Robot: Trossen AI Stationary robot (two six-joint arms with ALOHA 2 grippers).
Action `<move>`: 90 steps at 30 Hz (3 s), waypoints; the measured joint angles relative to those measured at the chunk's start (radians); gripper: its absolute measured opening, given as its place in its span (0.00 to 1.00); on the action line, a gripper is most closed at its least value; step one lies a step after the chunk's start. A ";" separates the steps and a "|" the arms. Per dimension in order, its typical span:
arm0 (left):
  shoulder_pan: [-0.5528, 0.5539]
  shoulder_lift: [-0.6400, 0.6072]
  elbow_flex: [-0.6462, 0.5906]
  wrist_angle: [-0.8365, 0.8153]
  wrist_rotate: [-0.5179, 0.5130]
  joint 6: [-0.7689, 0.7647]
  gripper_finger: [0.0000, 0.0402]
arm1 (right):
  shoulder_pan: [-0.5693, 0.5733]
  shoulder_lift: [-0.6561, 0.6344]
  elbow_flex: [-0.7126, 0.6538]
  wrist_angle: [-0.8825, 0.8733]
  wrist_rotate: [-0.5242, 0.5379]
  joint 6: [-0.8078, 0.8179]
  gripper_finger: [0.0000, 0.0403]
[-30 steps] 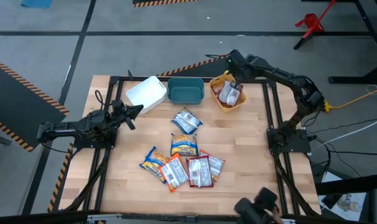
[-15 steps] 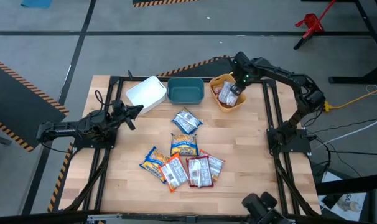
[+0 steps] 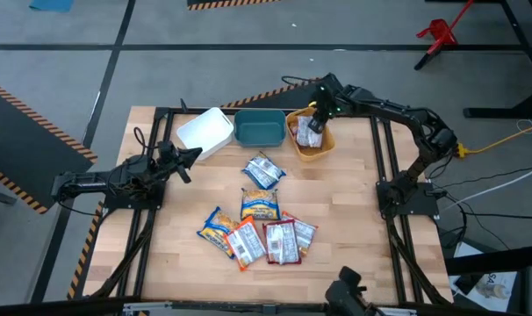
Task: Sort Maruchan noodles
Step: Put the top red noodle pack into the yellow bin, then put the top blue noodle pack into the blue bin
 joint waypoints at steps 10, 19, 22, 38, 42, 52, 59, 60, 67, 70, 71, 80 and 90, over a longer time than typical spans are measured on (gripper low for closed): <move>0.000 0.000 0.000 0.000 0.001 -0.001 0.03 | 0.045 -0.002 0.051 0.012 -0.115 -0.049 0.31; 0.000 0.000 0.000 0.000 0.002 0.000 0.03 | 0.107 0.028 0.035 0.047 -0.007 -0.050 0.31; 0.000 0.000 0.000 0.000 0.002 -0.001 0.03 | 0.117 0.066 0.029 0.080 0.009 -0.048 0.31; 0.000 0.000 0.000 0.000 0.007 -0.003 0.03 | 0.115 0.147 0.041 -0.047 0.015 -0.051 0.31; 0.000 0.000 0.000 0.000 0.007 -0.004 0.03 | 0.115 0.138 0.084 -0.087 0.009 -0.051 0.31; 0.000 0.000 0.000 0.000 0.007 -0.004 0.03 | 0.121 0.066 0.162 -0.141 -0.239 0.034 0.31; 0.000 0.000 0.000 0.000 0.007 -0.001 0.03 | 0.279 0.072 0.117 -0.109 -0.396 0.102 0.31; 0.000 0.000 0.000 0.000 0.007 -0.001 0.03 | 0.315 0.072 0.105 -0.108 -0.341 0.080 0.32; 0.000 0.000 0.000 0.000 0.007 0.000 0.03 | 0.511 0.072 0.025 0.013 -0.016 0.001 0.57; 0.000 0.000 0.000 0.000 0.007 0.000 0.03 | 0.542 0.075 0.003 0.086 -0.010 0.007 0.73; 0.000 0.000 0.000 0.000 0.008 0.000 0.03 | 0.547 0.083 0.002 0.104 -0.009 0.022 0.78; 0.000 0.000 0.000 -0.002 0.042 -0.013 0.03 | 0.546 0.205 0.001 0.159 -0.014 0.089 0.94; 0.000 0.000 0.000 -0.002 0.043 -0.027 0.03 | 0.546 0.283 0.001 0.203 -0.025 0.085 0.92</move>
